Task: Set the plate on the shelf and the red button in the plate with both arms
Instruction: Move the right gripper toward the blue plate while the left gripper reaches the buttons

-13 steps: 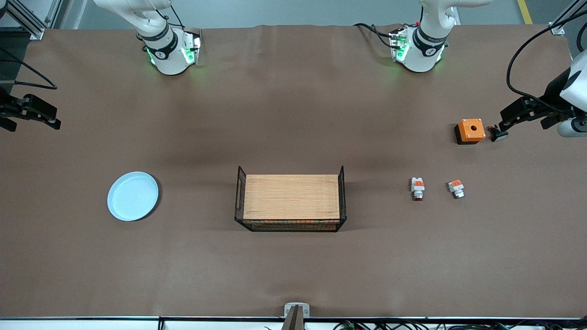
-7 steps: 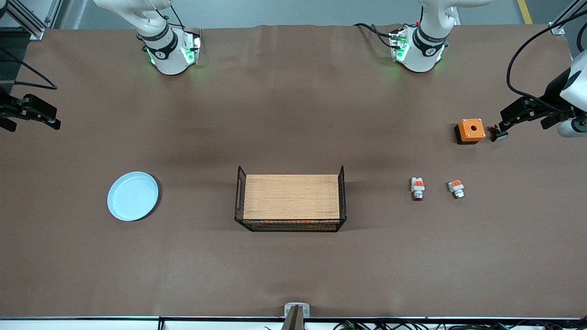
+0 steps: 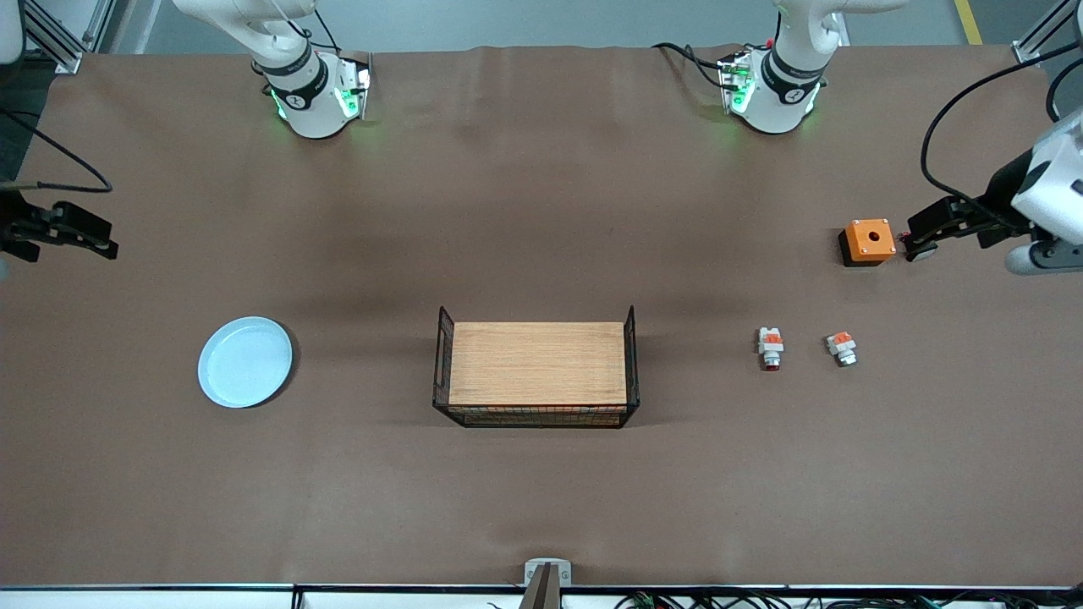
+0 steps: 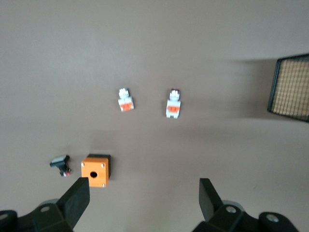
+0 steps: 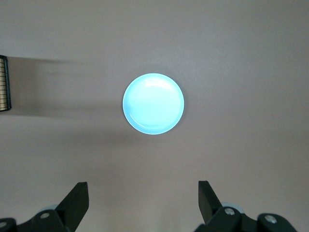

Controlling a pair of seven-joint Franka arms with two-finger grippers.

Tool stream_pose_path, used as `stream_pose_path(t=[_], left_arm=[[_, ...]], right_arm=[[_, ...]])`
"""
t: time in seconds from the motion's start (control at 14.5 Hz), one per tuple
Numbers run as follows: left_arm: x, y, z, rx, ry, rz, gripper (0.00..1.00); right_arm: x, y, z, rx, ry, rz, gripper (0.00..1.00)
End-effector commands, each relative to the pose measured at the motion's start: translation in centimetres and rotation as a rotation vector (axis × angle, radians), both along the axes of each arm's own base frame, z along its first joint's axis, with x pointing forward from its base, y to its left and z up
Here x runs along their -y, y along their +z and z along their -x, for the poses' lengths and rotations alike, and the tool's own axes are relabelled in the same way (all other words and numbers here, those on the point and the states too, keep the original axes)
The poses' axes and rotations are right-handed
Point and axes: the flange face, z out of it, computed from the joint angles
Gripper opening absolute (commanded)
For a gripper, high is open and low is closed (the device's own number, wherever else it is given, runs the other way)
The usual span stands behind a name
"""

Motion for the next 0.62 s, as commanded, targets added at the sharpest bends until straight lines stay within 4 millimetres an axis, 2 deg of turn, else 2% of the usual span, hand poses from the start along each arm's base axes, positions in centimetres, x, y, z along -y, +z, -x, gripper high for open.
stream_pose_path(t=[0.0, 0.28, 0.41, 0.55], left_arm=[[0.2, -3.8, -1.2, -0.095, 0.015, 0.015, 1.0], [1.5, -11.6, -3.0, -0.131, 0.004, 0.017, 1.0], [2.1, -14.9, -2.9, -0.102, 0.009, 0.037, 1.0], [2.8, -18.0, -2.8, -0.065, 0.005, 0.041, 1.0]], right_arm=[[0.1, -1.4, -0.9, -0.023, -0.004, -0.003, 1.0], [-0.4, -4.8, -2.6, -0.059, 0.002, -0.025, 1.0], [-0.7, -9.0, -4.1, -0.121, 0.002, -0.026, 1.0], [-0.3, -10.7, -5.2, -0.106, -0.003, -0.034, 1.0]])
